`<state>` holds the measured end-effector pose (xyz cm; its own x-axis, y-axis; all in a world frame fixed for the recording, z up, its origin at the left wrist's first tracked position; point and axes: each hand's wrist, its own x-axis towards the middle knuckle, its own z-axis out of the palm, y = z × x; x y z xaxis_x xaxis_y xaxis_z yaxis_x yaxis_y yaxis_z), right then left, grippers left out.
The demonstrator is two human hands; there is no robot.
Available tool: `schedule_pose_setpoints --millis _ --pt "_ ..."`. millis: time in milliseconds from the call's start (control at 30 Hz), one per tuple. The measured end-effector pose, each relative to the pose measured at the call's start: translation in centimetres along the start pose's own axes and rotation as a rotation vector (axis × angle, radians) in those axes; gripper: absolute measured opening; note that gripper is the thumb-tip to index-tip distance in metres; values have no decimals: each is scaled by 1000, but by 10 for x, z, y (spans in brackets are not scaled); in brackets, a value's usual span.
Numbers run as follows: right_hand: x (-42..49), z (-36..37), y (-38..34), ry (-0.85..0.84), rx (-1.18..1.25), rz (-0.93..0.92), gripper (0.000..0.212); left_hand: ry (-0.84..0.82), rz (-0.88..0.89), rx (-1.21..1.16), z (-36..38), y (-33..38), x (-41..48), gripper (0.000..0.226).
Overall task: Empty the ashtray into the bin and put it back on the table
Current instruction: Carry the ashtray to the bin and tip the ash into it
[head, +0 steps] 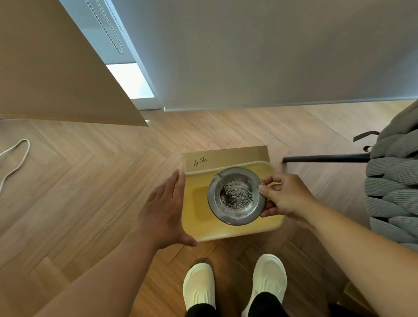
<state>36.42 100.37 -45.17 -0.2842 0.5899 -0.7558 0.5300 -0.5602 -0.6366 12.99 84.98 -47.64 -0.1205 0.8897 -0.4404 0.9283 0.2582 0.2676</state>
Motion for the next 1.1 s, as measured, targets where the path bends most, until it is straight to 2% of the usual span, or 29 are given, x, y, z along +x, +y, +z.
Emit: schedule_pose_setpoints --millis 167,300,367,500,567,733,1100 --pt "6 -2 1 -15 -24 -22 14 -14 -6 5 0 2 1 163" --pt "2 -4 -3 -17 -167 -161 6 -17 -3 16 2 3 -2 162" --pt "-2 -5 -5 10 -425 -389 8 -17 2 12 1 3 -1 162" --pt "-16 -4 1 -11 -997 -1088 14 -18 9 5 0 2 -1 162" --pt "-20 -1 10 26 -1192 -1238 20 -28 3 1 0 2 0 162" --pt "-18 2 28 126 -1210 -1268 18 -42 -7 -16 0 3 -2 161" --pt "-15 -1 29 166 -1197 -1304 13 -40 -14 -26 -6 7 -2 160"
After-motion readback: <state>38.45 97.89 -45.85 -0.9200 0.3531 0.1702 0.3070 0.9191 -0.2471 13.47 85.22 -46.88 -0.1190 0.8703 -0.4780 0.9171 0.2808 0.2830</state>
